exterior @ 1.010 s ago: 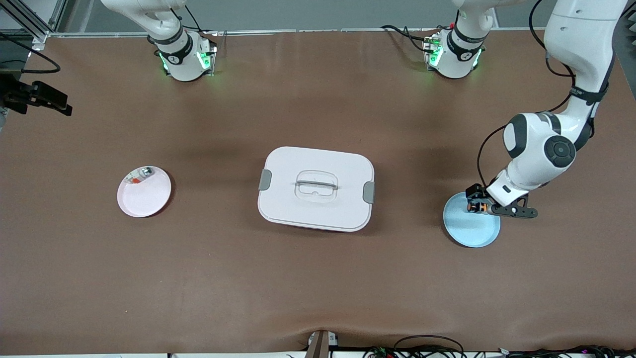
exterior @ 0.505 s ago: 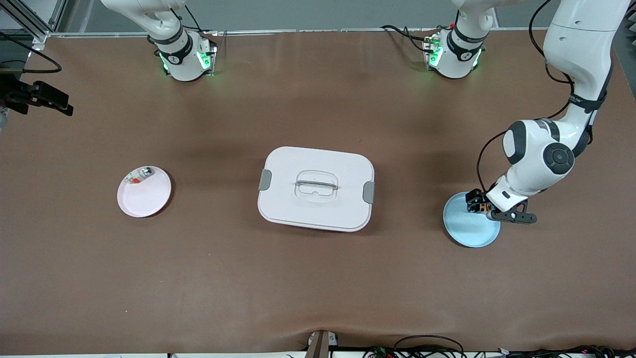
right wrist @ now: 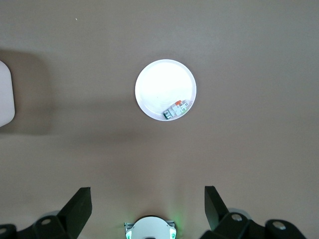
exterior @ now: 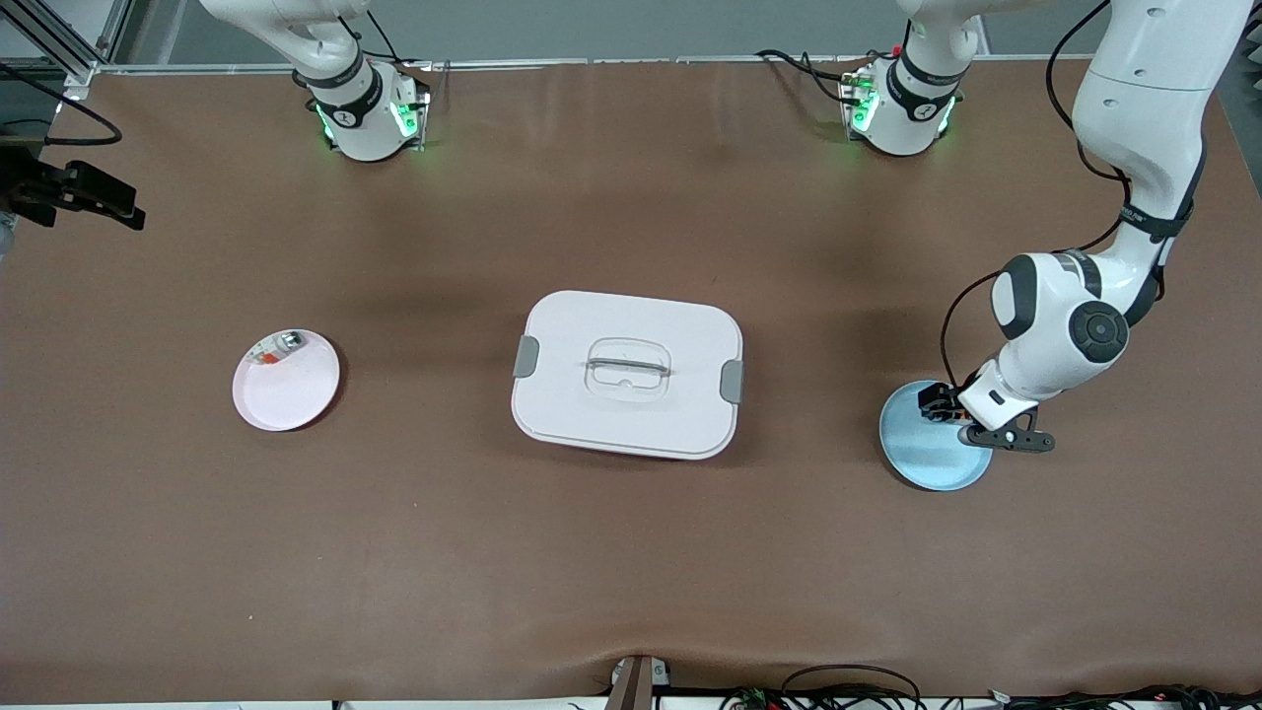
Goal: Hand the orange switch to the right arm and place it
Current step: 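Lift the switch with the left gripper while the right gripper approaches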
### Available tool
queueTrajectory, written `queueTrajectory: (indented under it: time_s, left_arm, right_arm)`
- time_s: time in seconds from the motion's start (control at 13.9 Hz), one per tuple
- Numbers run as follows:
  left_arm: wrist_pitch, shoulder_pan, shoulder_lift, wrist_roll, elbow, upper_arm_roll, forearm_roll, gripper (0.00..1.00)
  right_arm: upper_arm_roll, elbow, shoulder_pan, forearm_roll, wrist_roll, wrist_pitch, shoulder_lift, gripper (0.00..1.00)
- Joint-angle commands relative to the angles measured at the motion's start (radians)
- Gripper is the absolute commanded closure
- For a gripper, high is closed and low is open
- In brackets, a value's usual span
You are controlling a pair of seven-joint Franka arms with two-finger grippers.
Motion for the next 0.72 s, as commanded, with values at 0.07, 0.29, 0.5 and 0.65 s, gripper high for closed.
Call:
queueTrajectory:
  time_s: [0.07, 0.29, 0.5, 0.65]
  left_arm:
    - [0.005, 0.008, 0.017, 0.013, 0.016, -0.001, 0.017, 0.36]
    - [-0.002, 0.009, 0.003, -0.006, 0.016, -0.002, 0.016, 1.0]
    - [-0.034, 0.017, -0.075, -0.001, 0.014, -0.01, 0.003, 1.0]
    - [-0.104, 0.012, -0.155, -0.013, 0.023, -0.026, -0.027, 1.0]
  right_arm:
    - [-0.005, 0.008, 0.011, 0.01, 0.006, -0.006, -0.001, 0.0]
    - [-0.005, 0.008, 0.034, 0.01, 0.006, -0.005, 0.001, 0.0]
    - [-0.005, 0.008, 0.084, -0.003, 0.004, 0.0, 0.004, 0.0]
    - [-0.006, 0.008, 0.132, -0.01, 0.006, 0.018, 0.011, 0.0]
